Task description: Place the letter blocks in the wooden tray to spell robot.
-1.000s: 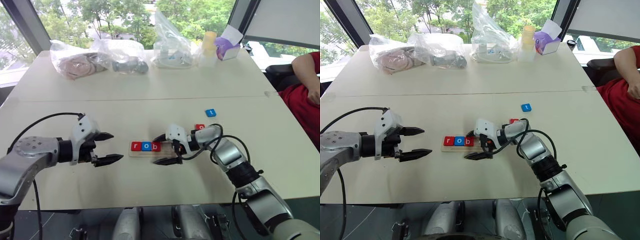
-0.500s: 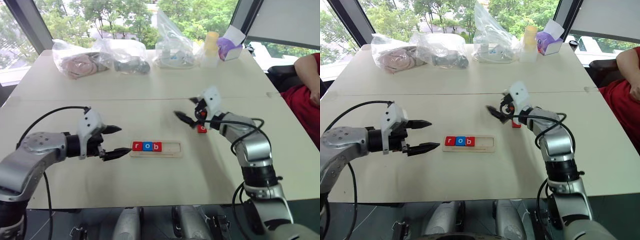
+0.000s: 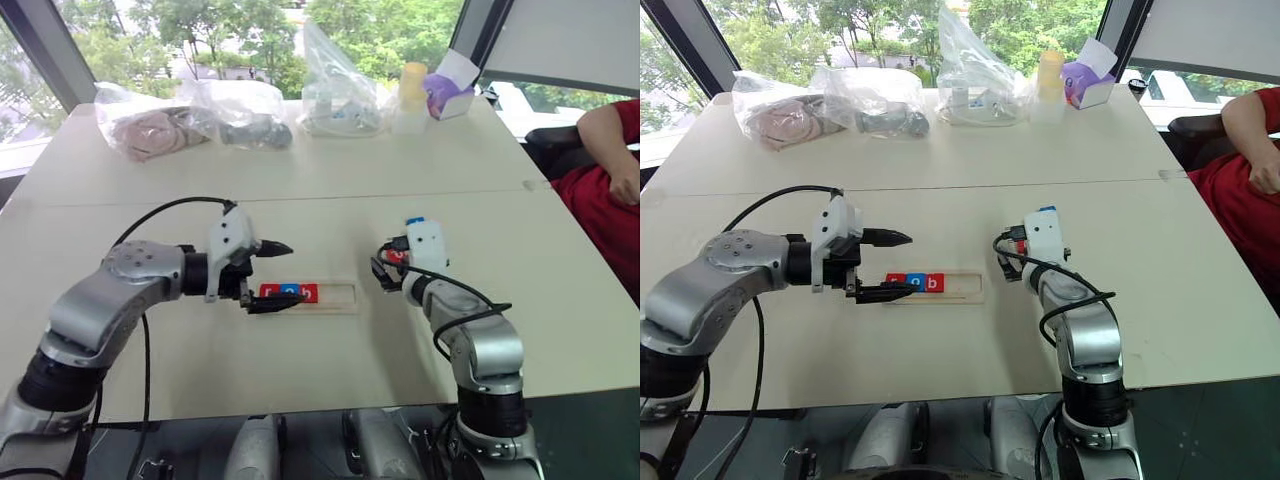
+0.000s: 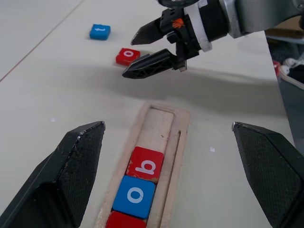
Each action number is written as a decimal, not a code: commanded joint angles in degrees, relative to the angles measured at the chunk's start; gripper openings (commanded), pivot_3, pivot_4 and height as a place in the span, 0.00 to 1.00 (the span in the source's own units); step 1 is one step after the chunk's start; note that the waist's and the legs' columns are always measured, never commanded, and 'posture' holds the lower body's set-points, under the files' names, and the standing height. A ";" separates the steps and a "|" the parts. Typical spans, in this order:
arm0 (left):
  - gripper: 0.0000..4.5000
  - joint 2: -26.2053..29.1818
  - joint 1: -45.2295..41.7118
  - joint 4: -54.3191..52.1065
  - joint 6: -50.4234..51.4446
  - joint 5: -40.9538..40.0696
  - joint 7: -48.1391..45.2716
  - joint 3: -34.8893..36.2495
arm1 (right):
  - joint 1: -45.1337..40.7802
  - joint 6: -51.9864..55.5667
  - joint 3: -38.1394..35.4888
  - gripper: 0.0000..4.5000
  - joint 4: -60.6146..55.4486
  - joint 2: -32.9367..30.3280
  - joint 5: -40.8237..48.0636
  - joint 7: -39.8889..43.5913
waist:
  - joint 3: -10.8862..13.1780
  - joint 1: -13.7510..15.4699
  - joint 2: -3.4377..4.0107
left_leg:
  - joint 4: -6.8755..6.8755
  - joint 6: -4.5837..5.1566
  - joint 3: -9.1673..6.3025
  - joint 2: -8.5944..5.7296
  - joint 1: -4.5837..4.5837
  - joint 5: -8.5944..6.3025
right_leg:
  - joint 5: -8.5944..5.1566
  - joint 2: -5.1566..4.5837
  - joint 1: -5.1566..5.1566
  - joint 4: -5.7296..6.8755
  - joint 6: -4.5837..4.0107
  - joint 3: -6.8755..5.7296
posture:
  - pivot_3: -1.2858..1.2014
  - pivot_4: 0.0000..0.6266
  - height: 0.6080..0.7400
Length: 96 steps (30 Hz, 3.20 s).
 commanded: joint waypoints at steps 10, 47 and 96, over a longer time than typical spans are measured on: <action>1.00 -1.59 -2.61 3.64 -5.44 5.42 -2.56 -2.28 | -3.69 -5.02 -0.67 0.26 6.92 1.26 0.21 -2.90 | -0.01 -0.18 -0.02 | 0.01 0.00 -0.02 0.03 0.02 0.00 | 0.00 0.02 0.01 0.01 0.00 0.01 | 0.52 0.24 1.00; 1.00 7.42 -1.11 -0.35 0.39 -1.88 -14.09 3.71 | 14.30 -33.67 -15.37 0.99 4.09 -38.39 17.95 54.16 | 0.03 -0.06 -0.02 | -0.10 0.12 0.05 -0.01 -0.03 -0.07 | -0.09 -0.01 0.19 -0.34 0.14 -0.07 | 0.52 0.24 1.00; 1.00 13.30 9.64 0.95 -2.37 3.23 -6.64 9.07 | -17.47 -47.11 19.40 0.26 28.80 -24.54 6.93 63.08 | 0.09 1.19 0.01 | -0.04 0.10 0.03 0.05 0.61 -0.07 | -0.19 -0.19 0.79 -0.30 -0.11 0.01 | 0.52 0.24 1.00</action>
